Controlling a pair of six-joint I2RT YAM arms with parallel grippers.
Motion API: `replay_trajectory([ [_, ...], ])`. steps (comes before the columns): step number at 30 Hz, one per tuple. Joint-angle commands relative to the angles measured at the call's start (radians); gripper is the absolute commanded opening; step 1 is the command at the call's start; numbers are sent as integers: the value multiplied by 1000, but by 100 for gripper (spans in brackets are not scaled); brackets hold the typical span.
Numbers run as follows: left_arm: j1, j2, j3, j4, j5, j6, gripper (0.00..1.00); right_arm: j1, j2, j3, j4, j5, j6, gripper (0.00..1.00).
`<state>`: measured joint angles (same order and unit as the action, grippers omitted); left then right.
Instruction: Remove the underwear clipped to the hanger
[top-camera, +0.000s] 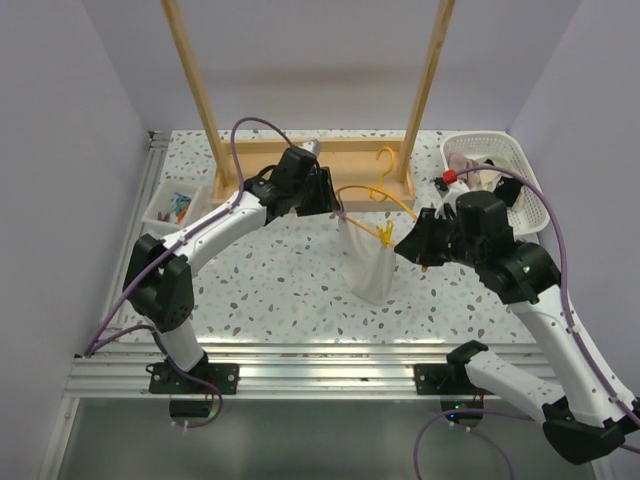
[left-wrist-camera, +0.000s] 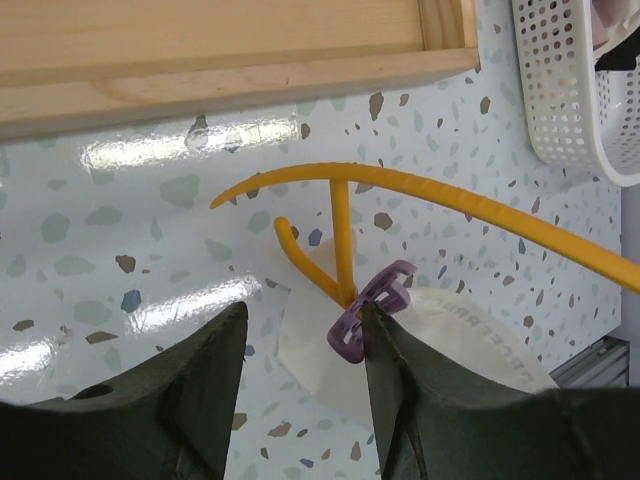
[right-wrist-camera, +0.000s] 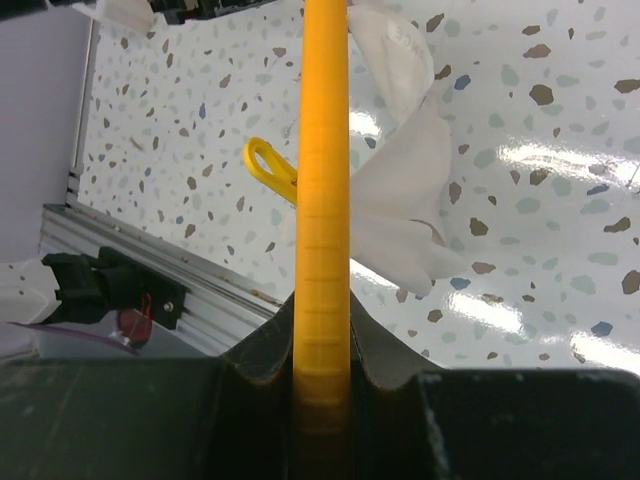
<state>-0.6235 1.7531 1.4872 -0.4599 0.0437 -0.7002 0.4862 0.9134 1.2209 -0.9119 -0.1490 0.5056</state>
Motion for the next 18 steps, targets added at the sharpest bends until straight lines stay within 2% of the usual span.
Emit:
replay_trajectory([
  [1,4,-86,-71,69,-41,-36,52,2,-33,8,85,89,114,0],
  [9,4,-225,-243,199,-39,-136,49,0,-88,-67,134,121,370,0],
  [13,4,-348,-343,291,-76,-196,50,0,-94,-78,174,102,380,0],
  [14,2,-362,-352,308,-79,-203,55,0,-90,-78,182,53,369,0],
  [16,4,-380,-346,340,-64,-211,71,0,-74,-75,197,14,321,0],
  [17,4,-376,-329,334,-50,-214,88,0,-68,-74,202,-16,304,0],
  [18,5,-366,-287,319,-48,-223,95,0,-67,-69,206,-24,259,0],
])
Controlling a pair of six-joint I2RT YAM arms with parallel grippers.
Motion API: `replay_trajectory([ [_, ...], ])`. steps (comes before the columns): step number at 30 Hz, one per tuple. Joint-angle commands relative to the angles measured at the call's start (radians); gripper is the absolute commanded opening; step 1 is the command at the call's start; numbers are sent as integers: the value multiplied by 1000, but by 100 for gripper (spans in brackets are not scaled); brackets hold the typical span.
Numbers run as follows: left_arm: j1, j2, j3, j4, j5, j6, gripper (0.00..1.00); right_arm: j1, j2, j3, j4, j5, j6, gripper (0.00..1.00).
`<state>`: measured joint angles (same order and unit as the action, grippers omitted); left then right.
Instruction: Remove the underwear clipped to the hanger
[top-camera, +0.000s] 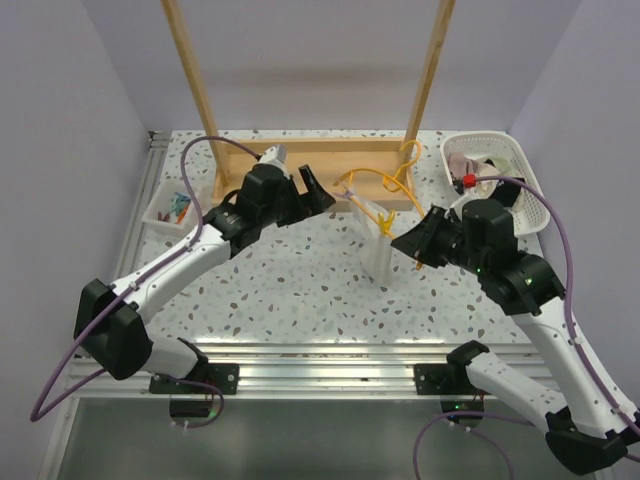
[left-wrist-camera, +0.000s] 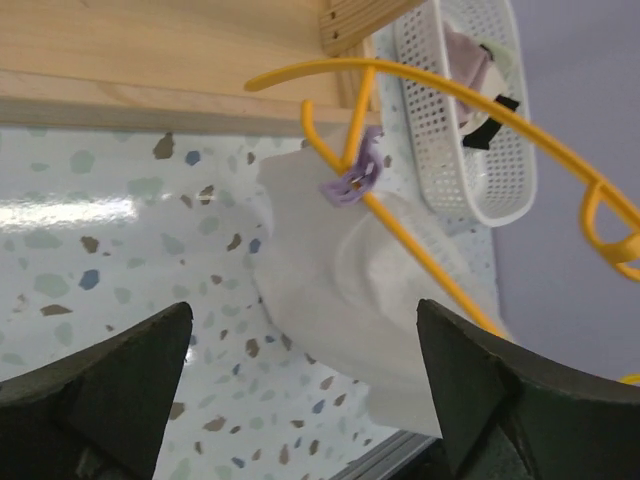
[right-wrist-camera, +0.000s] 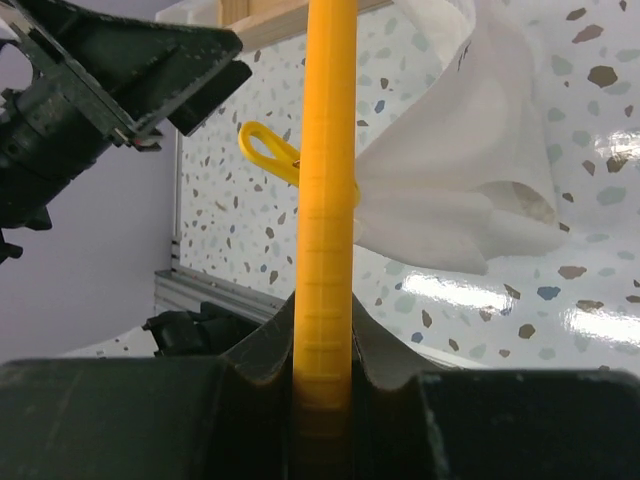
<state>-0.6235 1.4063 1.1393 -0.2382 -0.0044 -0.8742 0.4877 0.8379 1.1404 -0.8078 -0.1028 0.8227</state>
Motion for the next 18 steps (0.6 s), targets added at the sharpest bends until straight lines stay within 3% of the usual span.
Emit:
replay_trajectory([
  [1,16,8,82,93,44,-60,100,-1,7,15,96,-72,-78,0],
  [5,91,85,116,126,301,-163,100,-1,12,39,53,-75,-204,0],
  [12,179,100,47,218,460,-288,100,0,1,70,-14,-77,-341,0],
  [16,185,173,53,223,564,-345,100,-1,-3,70,-30,-80,-405,0],
  [18,183,190,36,301,618,-388,100,0,-5,71,-40,-83,-442,0],
])
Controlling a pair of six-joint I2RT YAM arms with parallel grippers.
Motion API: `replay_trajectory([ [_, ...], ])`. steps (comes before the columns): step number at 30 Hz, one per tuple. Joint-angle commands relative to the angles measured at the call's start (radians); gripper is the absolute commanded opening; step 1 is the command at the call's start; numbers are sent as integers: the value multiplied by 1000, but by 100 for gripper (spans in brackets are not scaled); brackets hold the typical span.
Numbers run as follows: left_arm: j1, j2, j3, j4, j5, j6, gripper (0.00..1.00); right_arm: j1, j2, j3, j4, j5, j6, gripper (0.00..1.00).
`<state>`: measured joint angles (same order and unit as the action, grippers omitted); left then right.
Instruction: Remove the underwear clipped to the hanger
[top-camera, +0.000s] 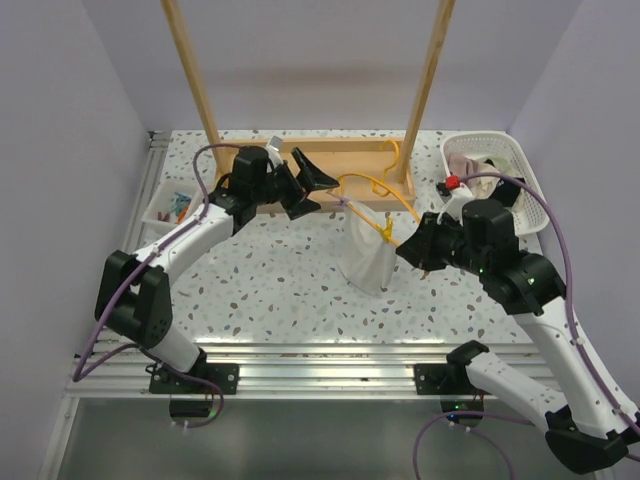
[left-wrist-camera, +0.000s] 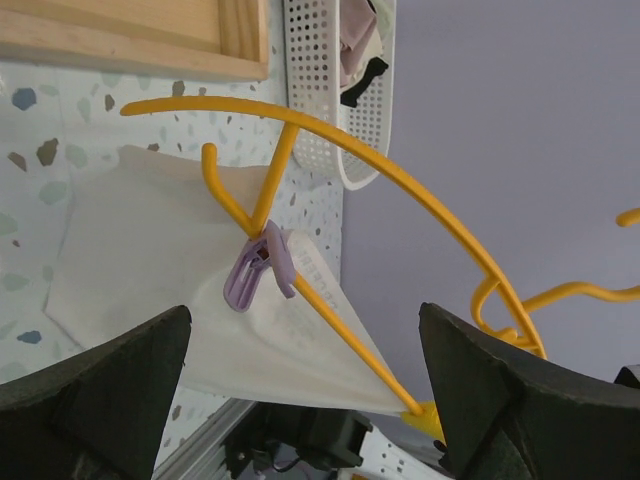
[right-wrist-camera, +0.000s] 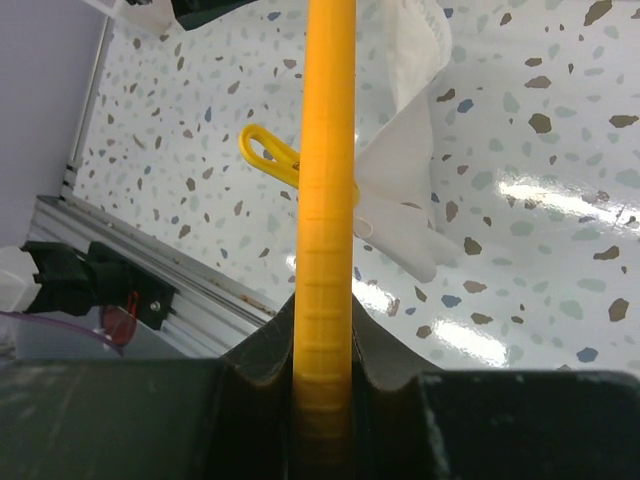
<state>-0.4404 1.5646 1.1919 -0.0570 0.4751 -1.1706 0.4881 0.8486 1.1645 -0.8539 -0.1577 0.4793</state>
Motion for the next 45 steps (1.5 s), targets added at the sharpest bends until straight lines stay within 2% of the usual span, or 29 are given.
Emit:
replay_trajectory([
  [1,0,46,-20,131,152,-103,100,0,-17,47,3,-31,-110,0],
  [7,2,97,-24,137,226,-121,98,-2,-49,50,26,-29,-137,0],
  [11,5,115,-95,229,270,-188,93,-2,-40,69,23,-71,-157,0],
  [18,0,149,-106,350,290,-277,90,-2,-13,106,-25,-114,-205,0],
  [20,0,150,-117,382,300,-297,86,-2,-10,110,-34,-99,-214,0],
  [23,0,149,-144,436,312,-326,75,0,-10,113,-30,-98,-217,0],
  [27,0,150,-179,519,327,-373,46,-2,-5,118,-33,-88,-219,0],
  [31,0,146,-184,543,345,-380,24,0,-6,115,-36,-65,-222,0],
  [32,0,146,-184,543,347,-380,24,-2,-8,115,-34,-60,-220,0],
  [33,0,144,-184,545,347,-380,17,0,-6,113,-34,-54,-220,0],
  [39,0,144,-196,580,367,-397,0,-2,3,107,-31,0,-209,0],
  [45,0,138,-190,600,370,-396,0,-2,32,90,-17,67,-189,0],
])
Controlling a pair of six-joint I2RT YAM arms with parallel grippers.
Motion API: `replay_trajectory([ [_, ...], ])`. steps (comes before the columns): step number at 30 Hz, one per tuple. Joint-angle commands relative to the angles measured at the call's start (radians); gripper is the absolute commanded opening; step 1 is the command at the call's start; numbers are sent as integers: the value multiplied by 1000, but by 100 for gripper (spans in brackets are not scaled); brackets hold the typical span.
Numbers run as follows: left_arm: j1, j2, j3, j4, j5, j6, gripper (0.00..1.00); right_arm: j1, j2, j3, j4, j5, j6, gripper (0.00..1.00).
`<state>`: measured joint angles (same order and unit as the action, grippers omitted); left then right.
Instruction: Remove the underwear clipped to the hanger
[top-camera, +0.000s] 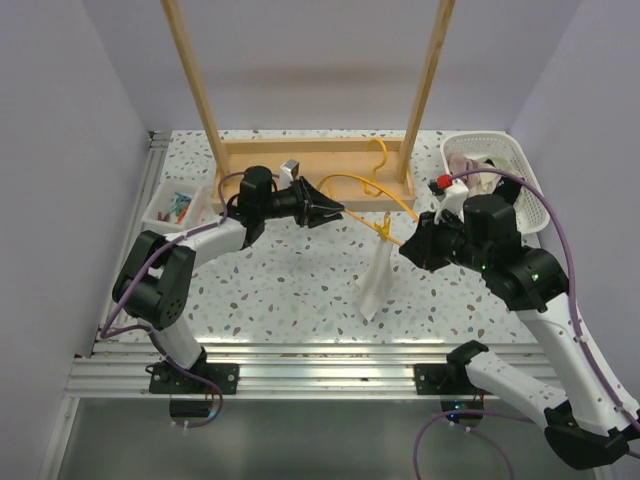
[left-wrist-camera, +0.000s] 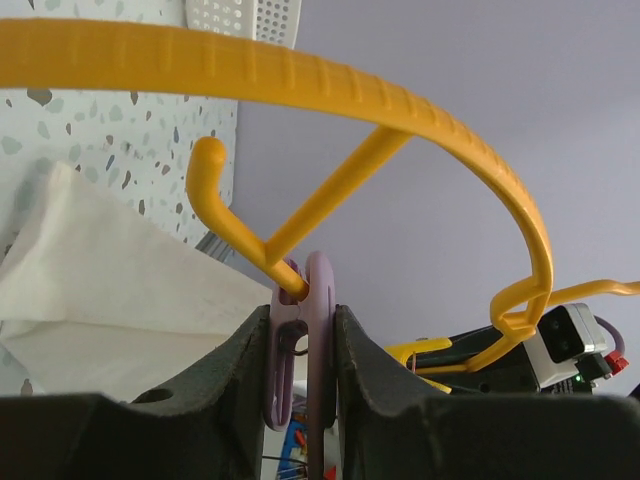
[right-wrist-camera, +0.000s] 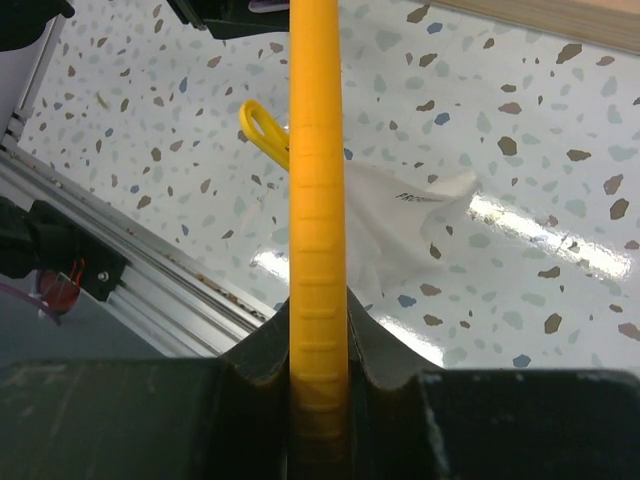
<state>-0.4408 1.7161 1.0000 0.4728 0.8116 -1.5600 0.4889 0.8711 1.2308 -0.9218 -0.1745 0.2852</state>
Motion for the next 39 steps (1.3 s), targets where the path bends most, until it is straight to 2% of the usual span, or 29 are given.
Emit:
replay_trajectory([
  [1,4,-16,11,31,31,30,0,-1,11,22,52,116,9,0],
  [3,2,-35,20,-32,21,87,0,-1,16,22,49,164,22,0],
  [7,5,-84,49,-297,-37,326,0,-1,23,9,64,224,63,0],
  [10,13,-141,22,-384,-78,406,0,-3,25,-5,89,247,106,0],
  [12,16,-177,-10,-366,-72,393,0,-1,25,-20,106,262,121,0],
  [15,17,-208,-148,-69,7,182,0,-1,34,-37,123,234,138,0],
  [16,14,-205,-203,108,49,67,0,-1,34,-51,127,225,143,0],
  [20,10,-191,-216,223,89,-17,0,-3,32,-88,188,190,158,0],
  [24,10,-159,-228,439,126,-165,0,-3,34,-132,244,155,184,0],
  [27,10,-154,-207,428,126,-160,0,-3,34,-145,274,136,201,0],
  [29,10,-159,-204,412,124,-140,19,-3,34,-146,287,127,200,0],
  [31,10,-159,-212,402,118,-137,32,-1,34,-146,291,115,193,0],
  [32,10,-156,-212,400,116,-135,46,-1,34,-146,293,101,190,0],
  [34,10,-147,-213,398,113,-135,61,-1,35,-146,293,89,186,0],
  [37,10,-132,-204,394,110,-127,70,-3,31,-148,293,67,181,0],
  [39,10,-122,-189,376,107,-121,72,-1,28,-148,288,59,175,0],
])
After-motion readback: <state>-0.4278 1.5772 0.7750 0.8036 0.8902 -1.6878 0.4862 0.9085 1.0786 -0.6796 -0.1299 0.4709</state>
